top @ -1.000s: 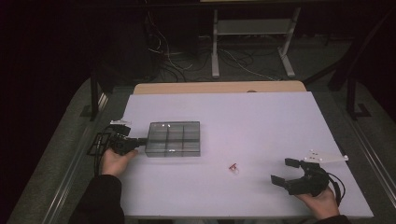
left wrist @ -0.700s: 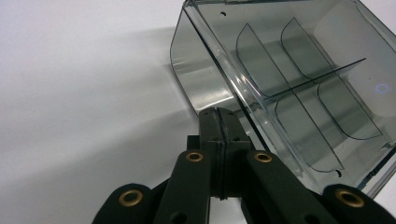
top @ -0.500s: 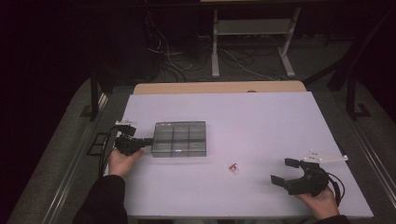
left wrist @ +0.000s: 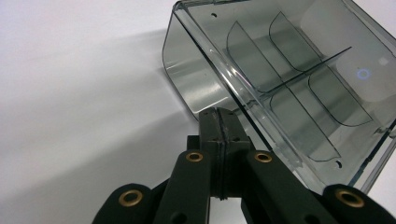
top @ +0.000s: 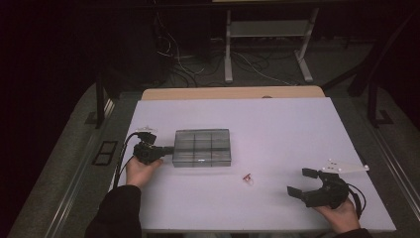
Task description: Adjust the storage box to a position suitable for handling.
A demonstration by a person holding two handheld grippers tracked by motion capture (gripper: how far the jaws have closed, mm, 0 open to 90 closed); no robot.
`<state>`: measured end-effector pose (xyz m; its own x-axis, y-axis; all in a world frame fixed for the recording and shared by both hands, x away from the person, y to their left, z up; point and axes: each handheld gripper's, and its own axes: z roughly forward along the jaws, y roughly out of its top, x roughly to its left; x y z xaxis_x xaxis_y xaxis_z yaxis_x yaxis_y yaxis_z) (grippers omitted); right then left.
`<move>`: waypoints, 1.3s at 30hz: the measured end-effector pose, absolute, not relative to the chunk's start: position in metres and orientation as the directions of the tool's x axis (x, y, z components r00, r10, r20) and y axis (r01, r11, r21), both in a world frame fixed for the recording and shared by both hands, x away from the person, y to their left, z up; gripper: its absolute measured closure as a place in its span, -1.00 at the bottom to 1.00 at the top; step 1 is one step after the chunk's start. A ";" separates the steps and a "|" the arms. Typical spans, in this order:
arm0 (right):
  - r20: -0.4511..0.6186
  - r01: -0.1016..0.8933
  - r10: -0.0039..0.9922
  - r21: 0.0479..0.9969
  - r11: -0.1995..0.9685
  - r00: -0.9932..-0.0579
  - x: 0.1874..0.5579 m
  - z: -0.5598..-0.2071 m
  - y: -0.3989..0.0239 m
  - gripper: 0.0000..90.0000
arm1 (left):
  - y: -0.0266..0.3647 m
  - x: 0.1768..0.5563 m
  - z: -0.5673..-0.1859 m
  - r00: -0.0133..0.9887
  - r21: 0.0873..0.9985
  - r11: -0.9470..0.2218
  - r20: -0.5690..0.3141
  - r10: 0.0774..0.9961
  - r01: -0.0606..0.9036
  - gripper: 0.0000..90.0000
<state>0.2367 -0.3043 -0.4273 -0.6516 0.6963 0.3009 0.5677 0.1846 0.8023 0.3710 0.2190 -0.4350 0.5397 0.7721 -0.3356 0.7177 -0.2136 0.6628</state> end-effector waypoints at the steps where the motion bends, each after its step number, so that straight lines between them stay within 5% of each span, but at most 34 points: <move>1: 0.301 0.568 0.696 0.802 0.184 -0.652 0.237 -0.427 -0.304 -0.99 | 0.217 0.371 -0.435 0.540 0.665 -0.209 -0.340 0.770 0.717 0.97; 39: 0.302 0.568 0.694 0.802 0.187 -0.654 0.237 -0.428 -0.304 -0.99 | 0.148 0.381 -0.436 0.624 0.694 -0.252 -0.353 0.698 0.674 0.97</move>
<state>0.2366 -0.3041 -0.4275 -0.6540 0.6937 0.3018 0.5679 0.1865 0.8017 0.3814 0.1484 -0.4359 0.6236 0.6977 -0.3526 0.6743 -0.2519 0.6941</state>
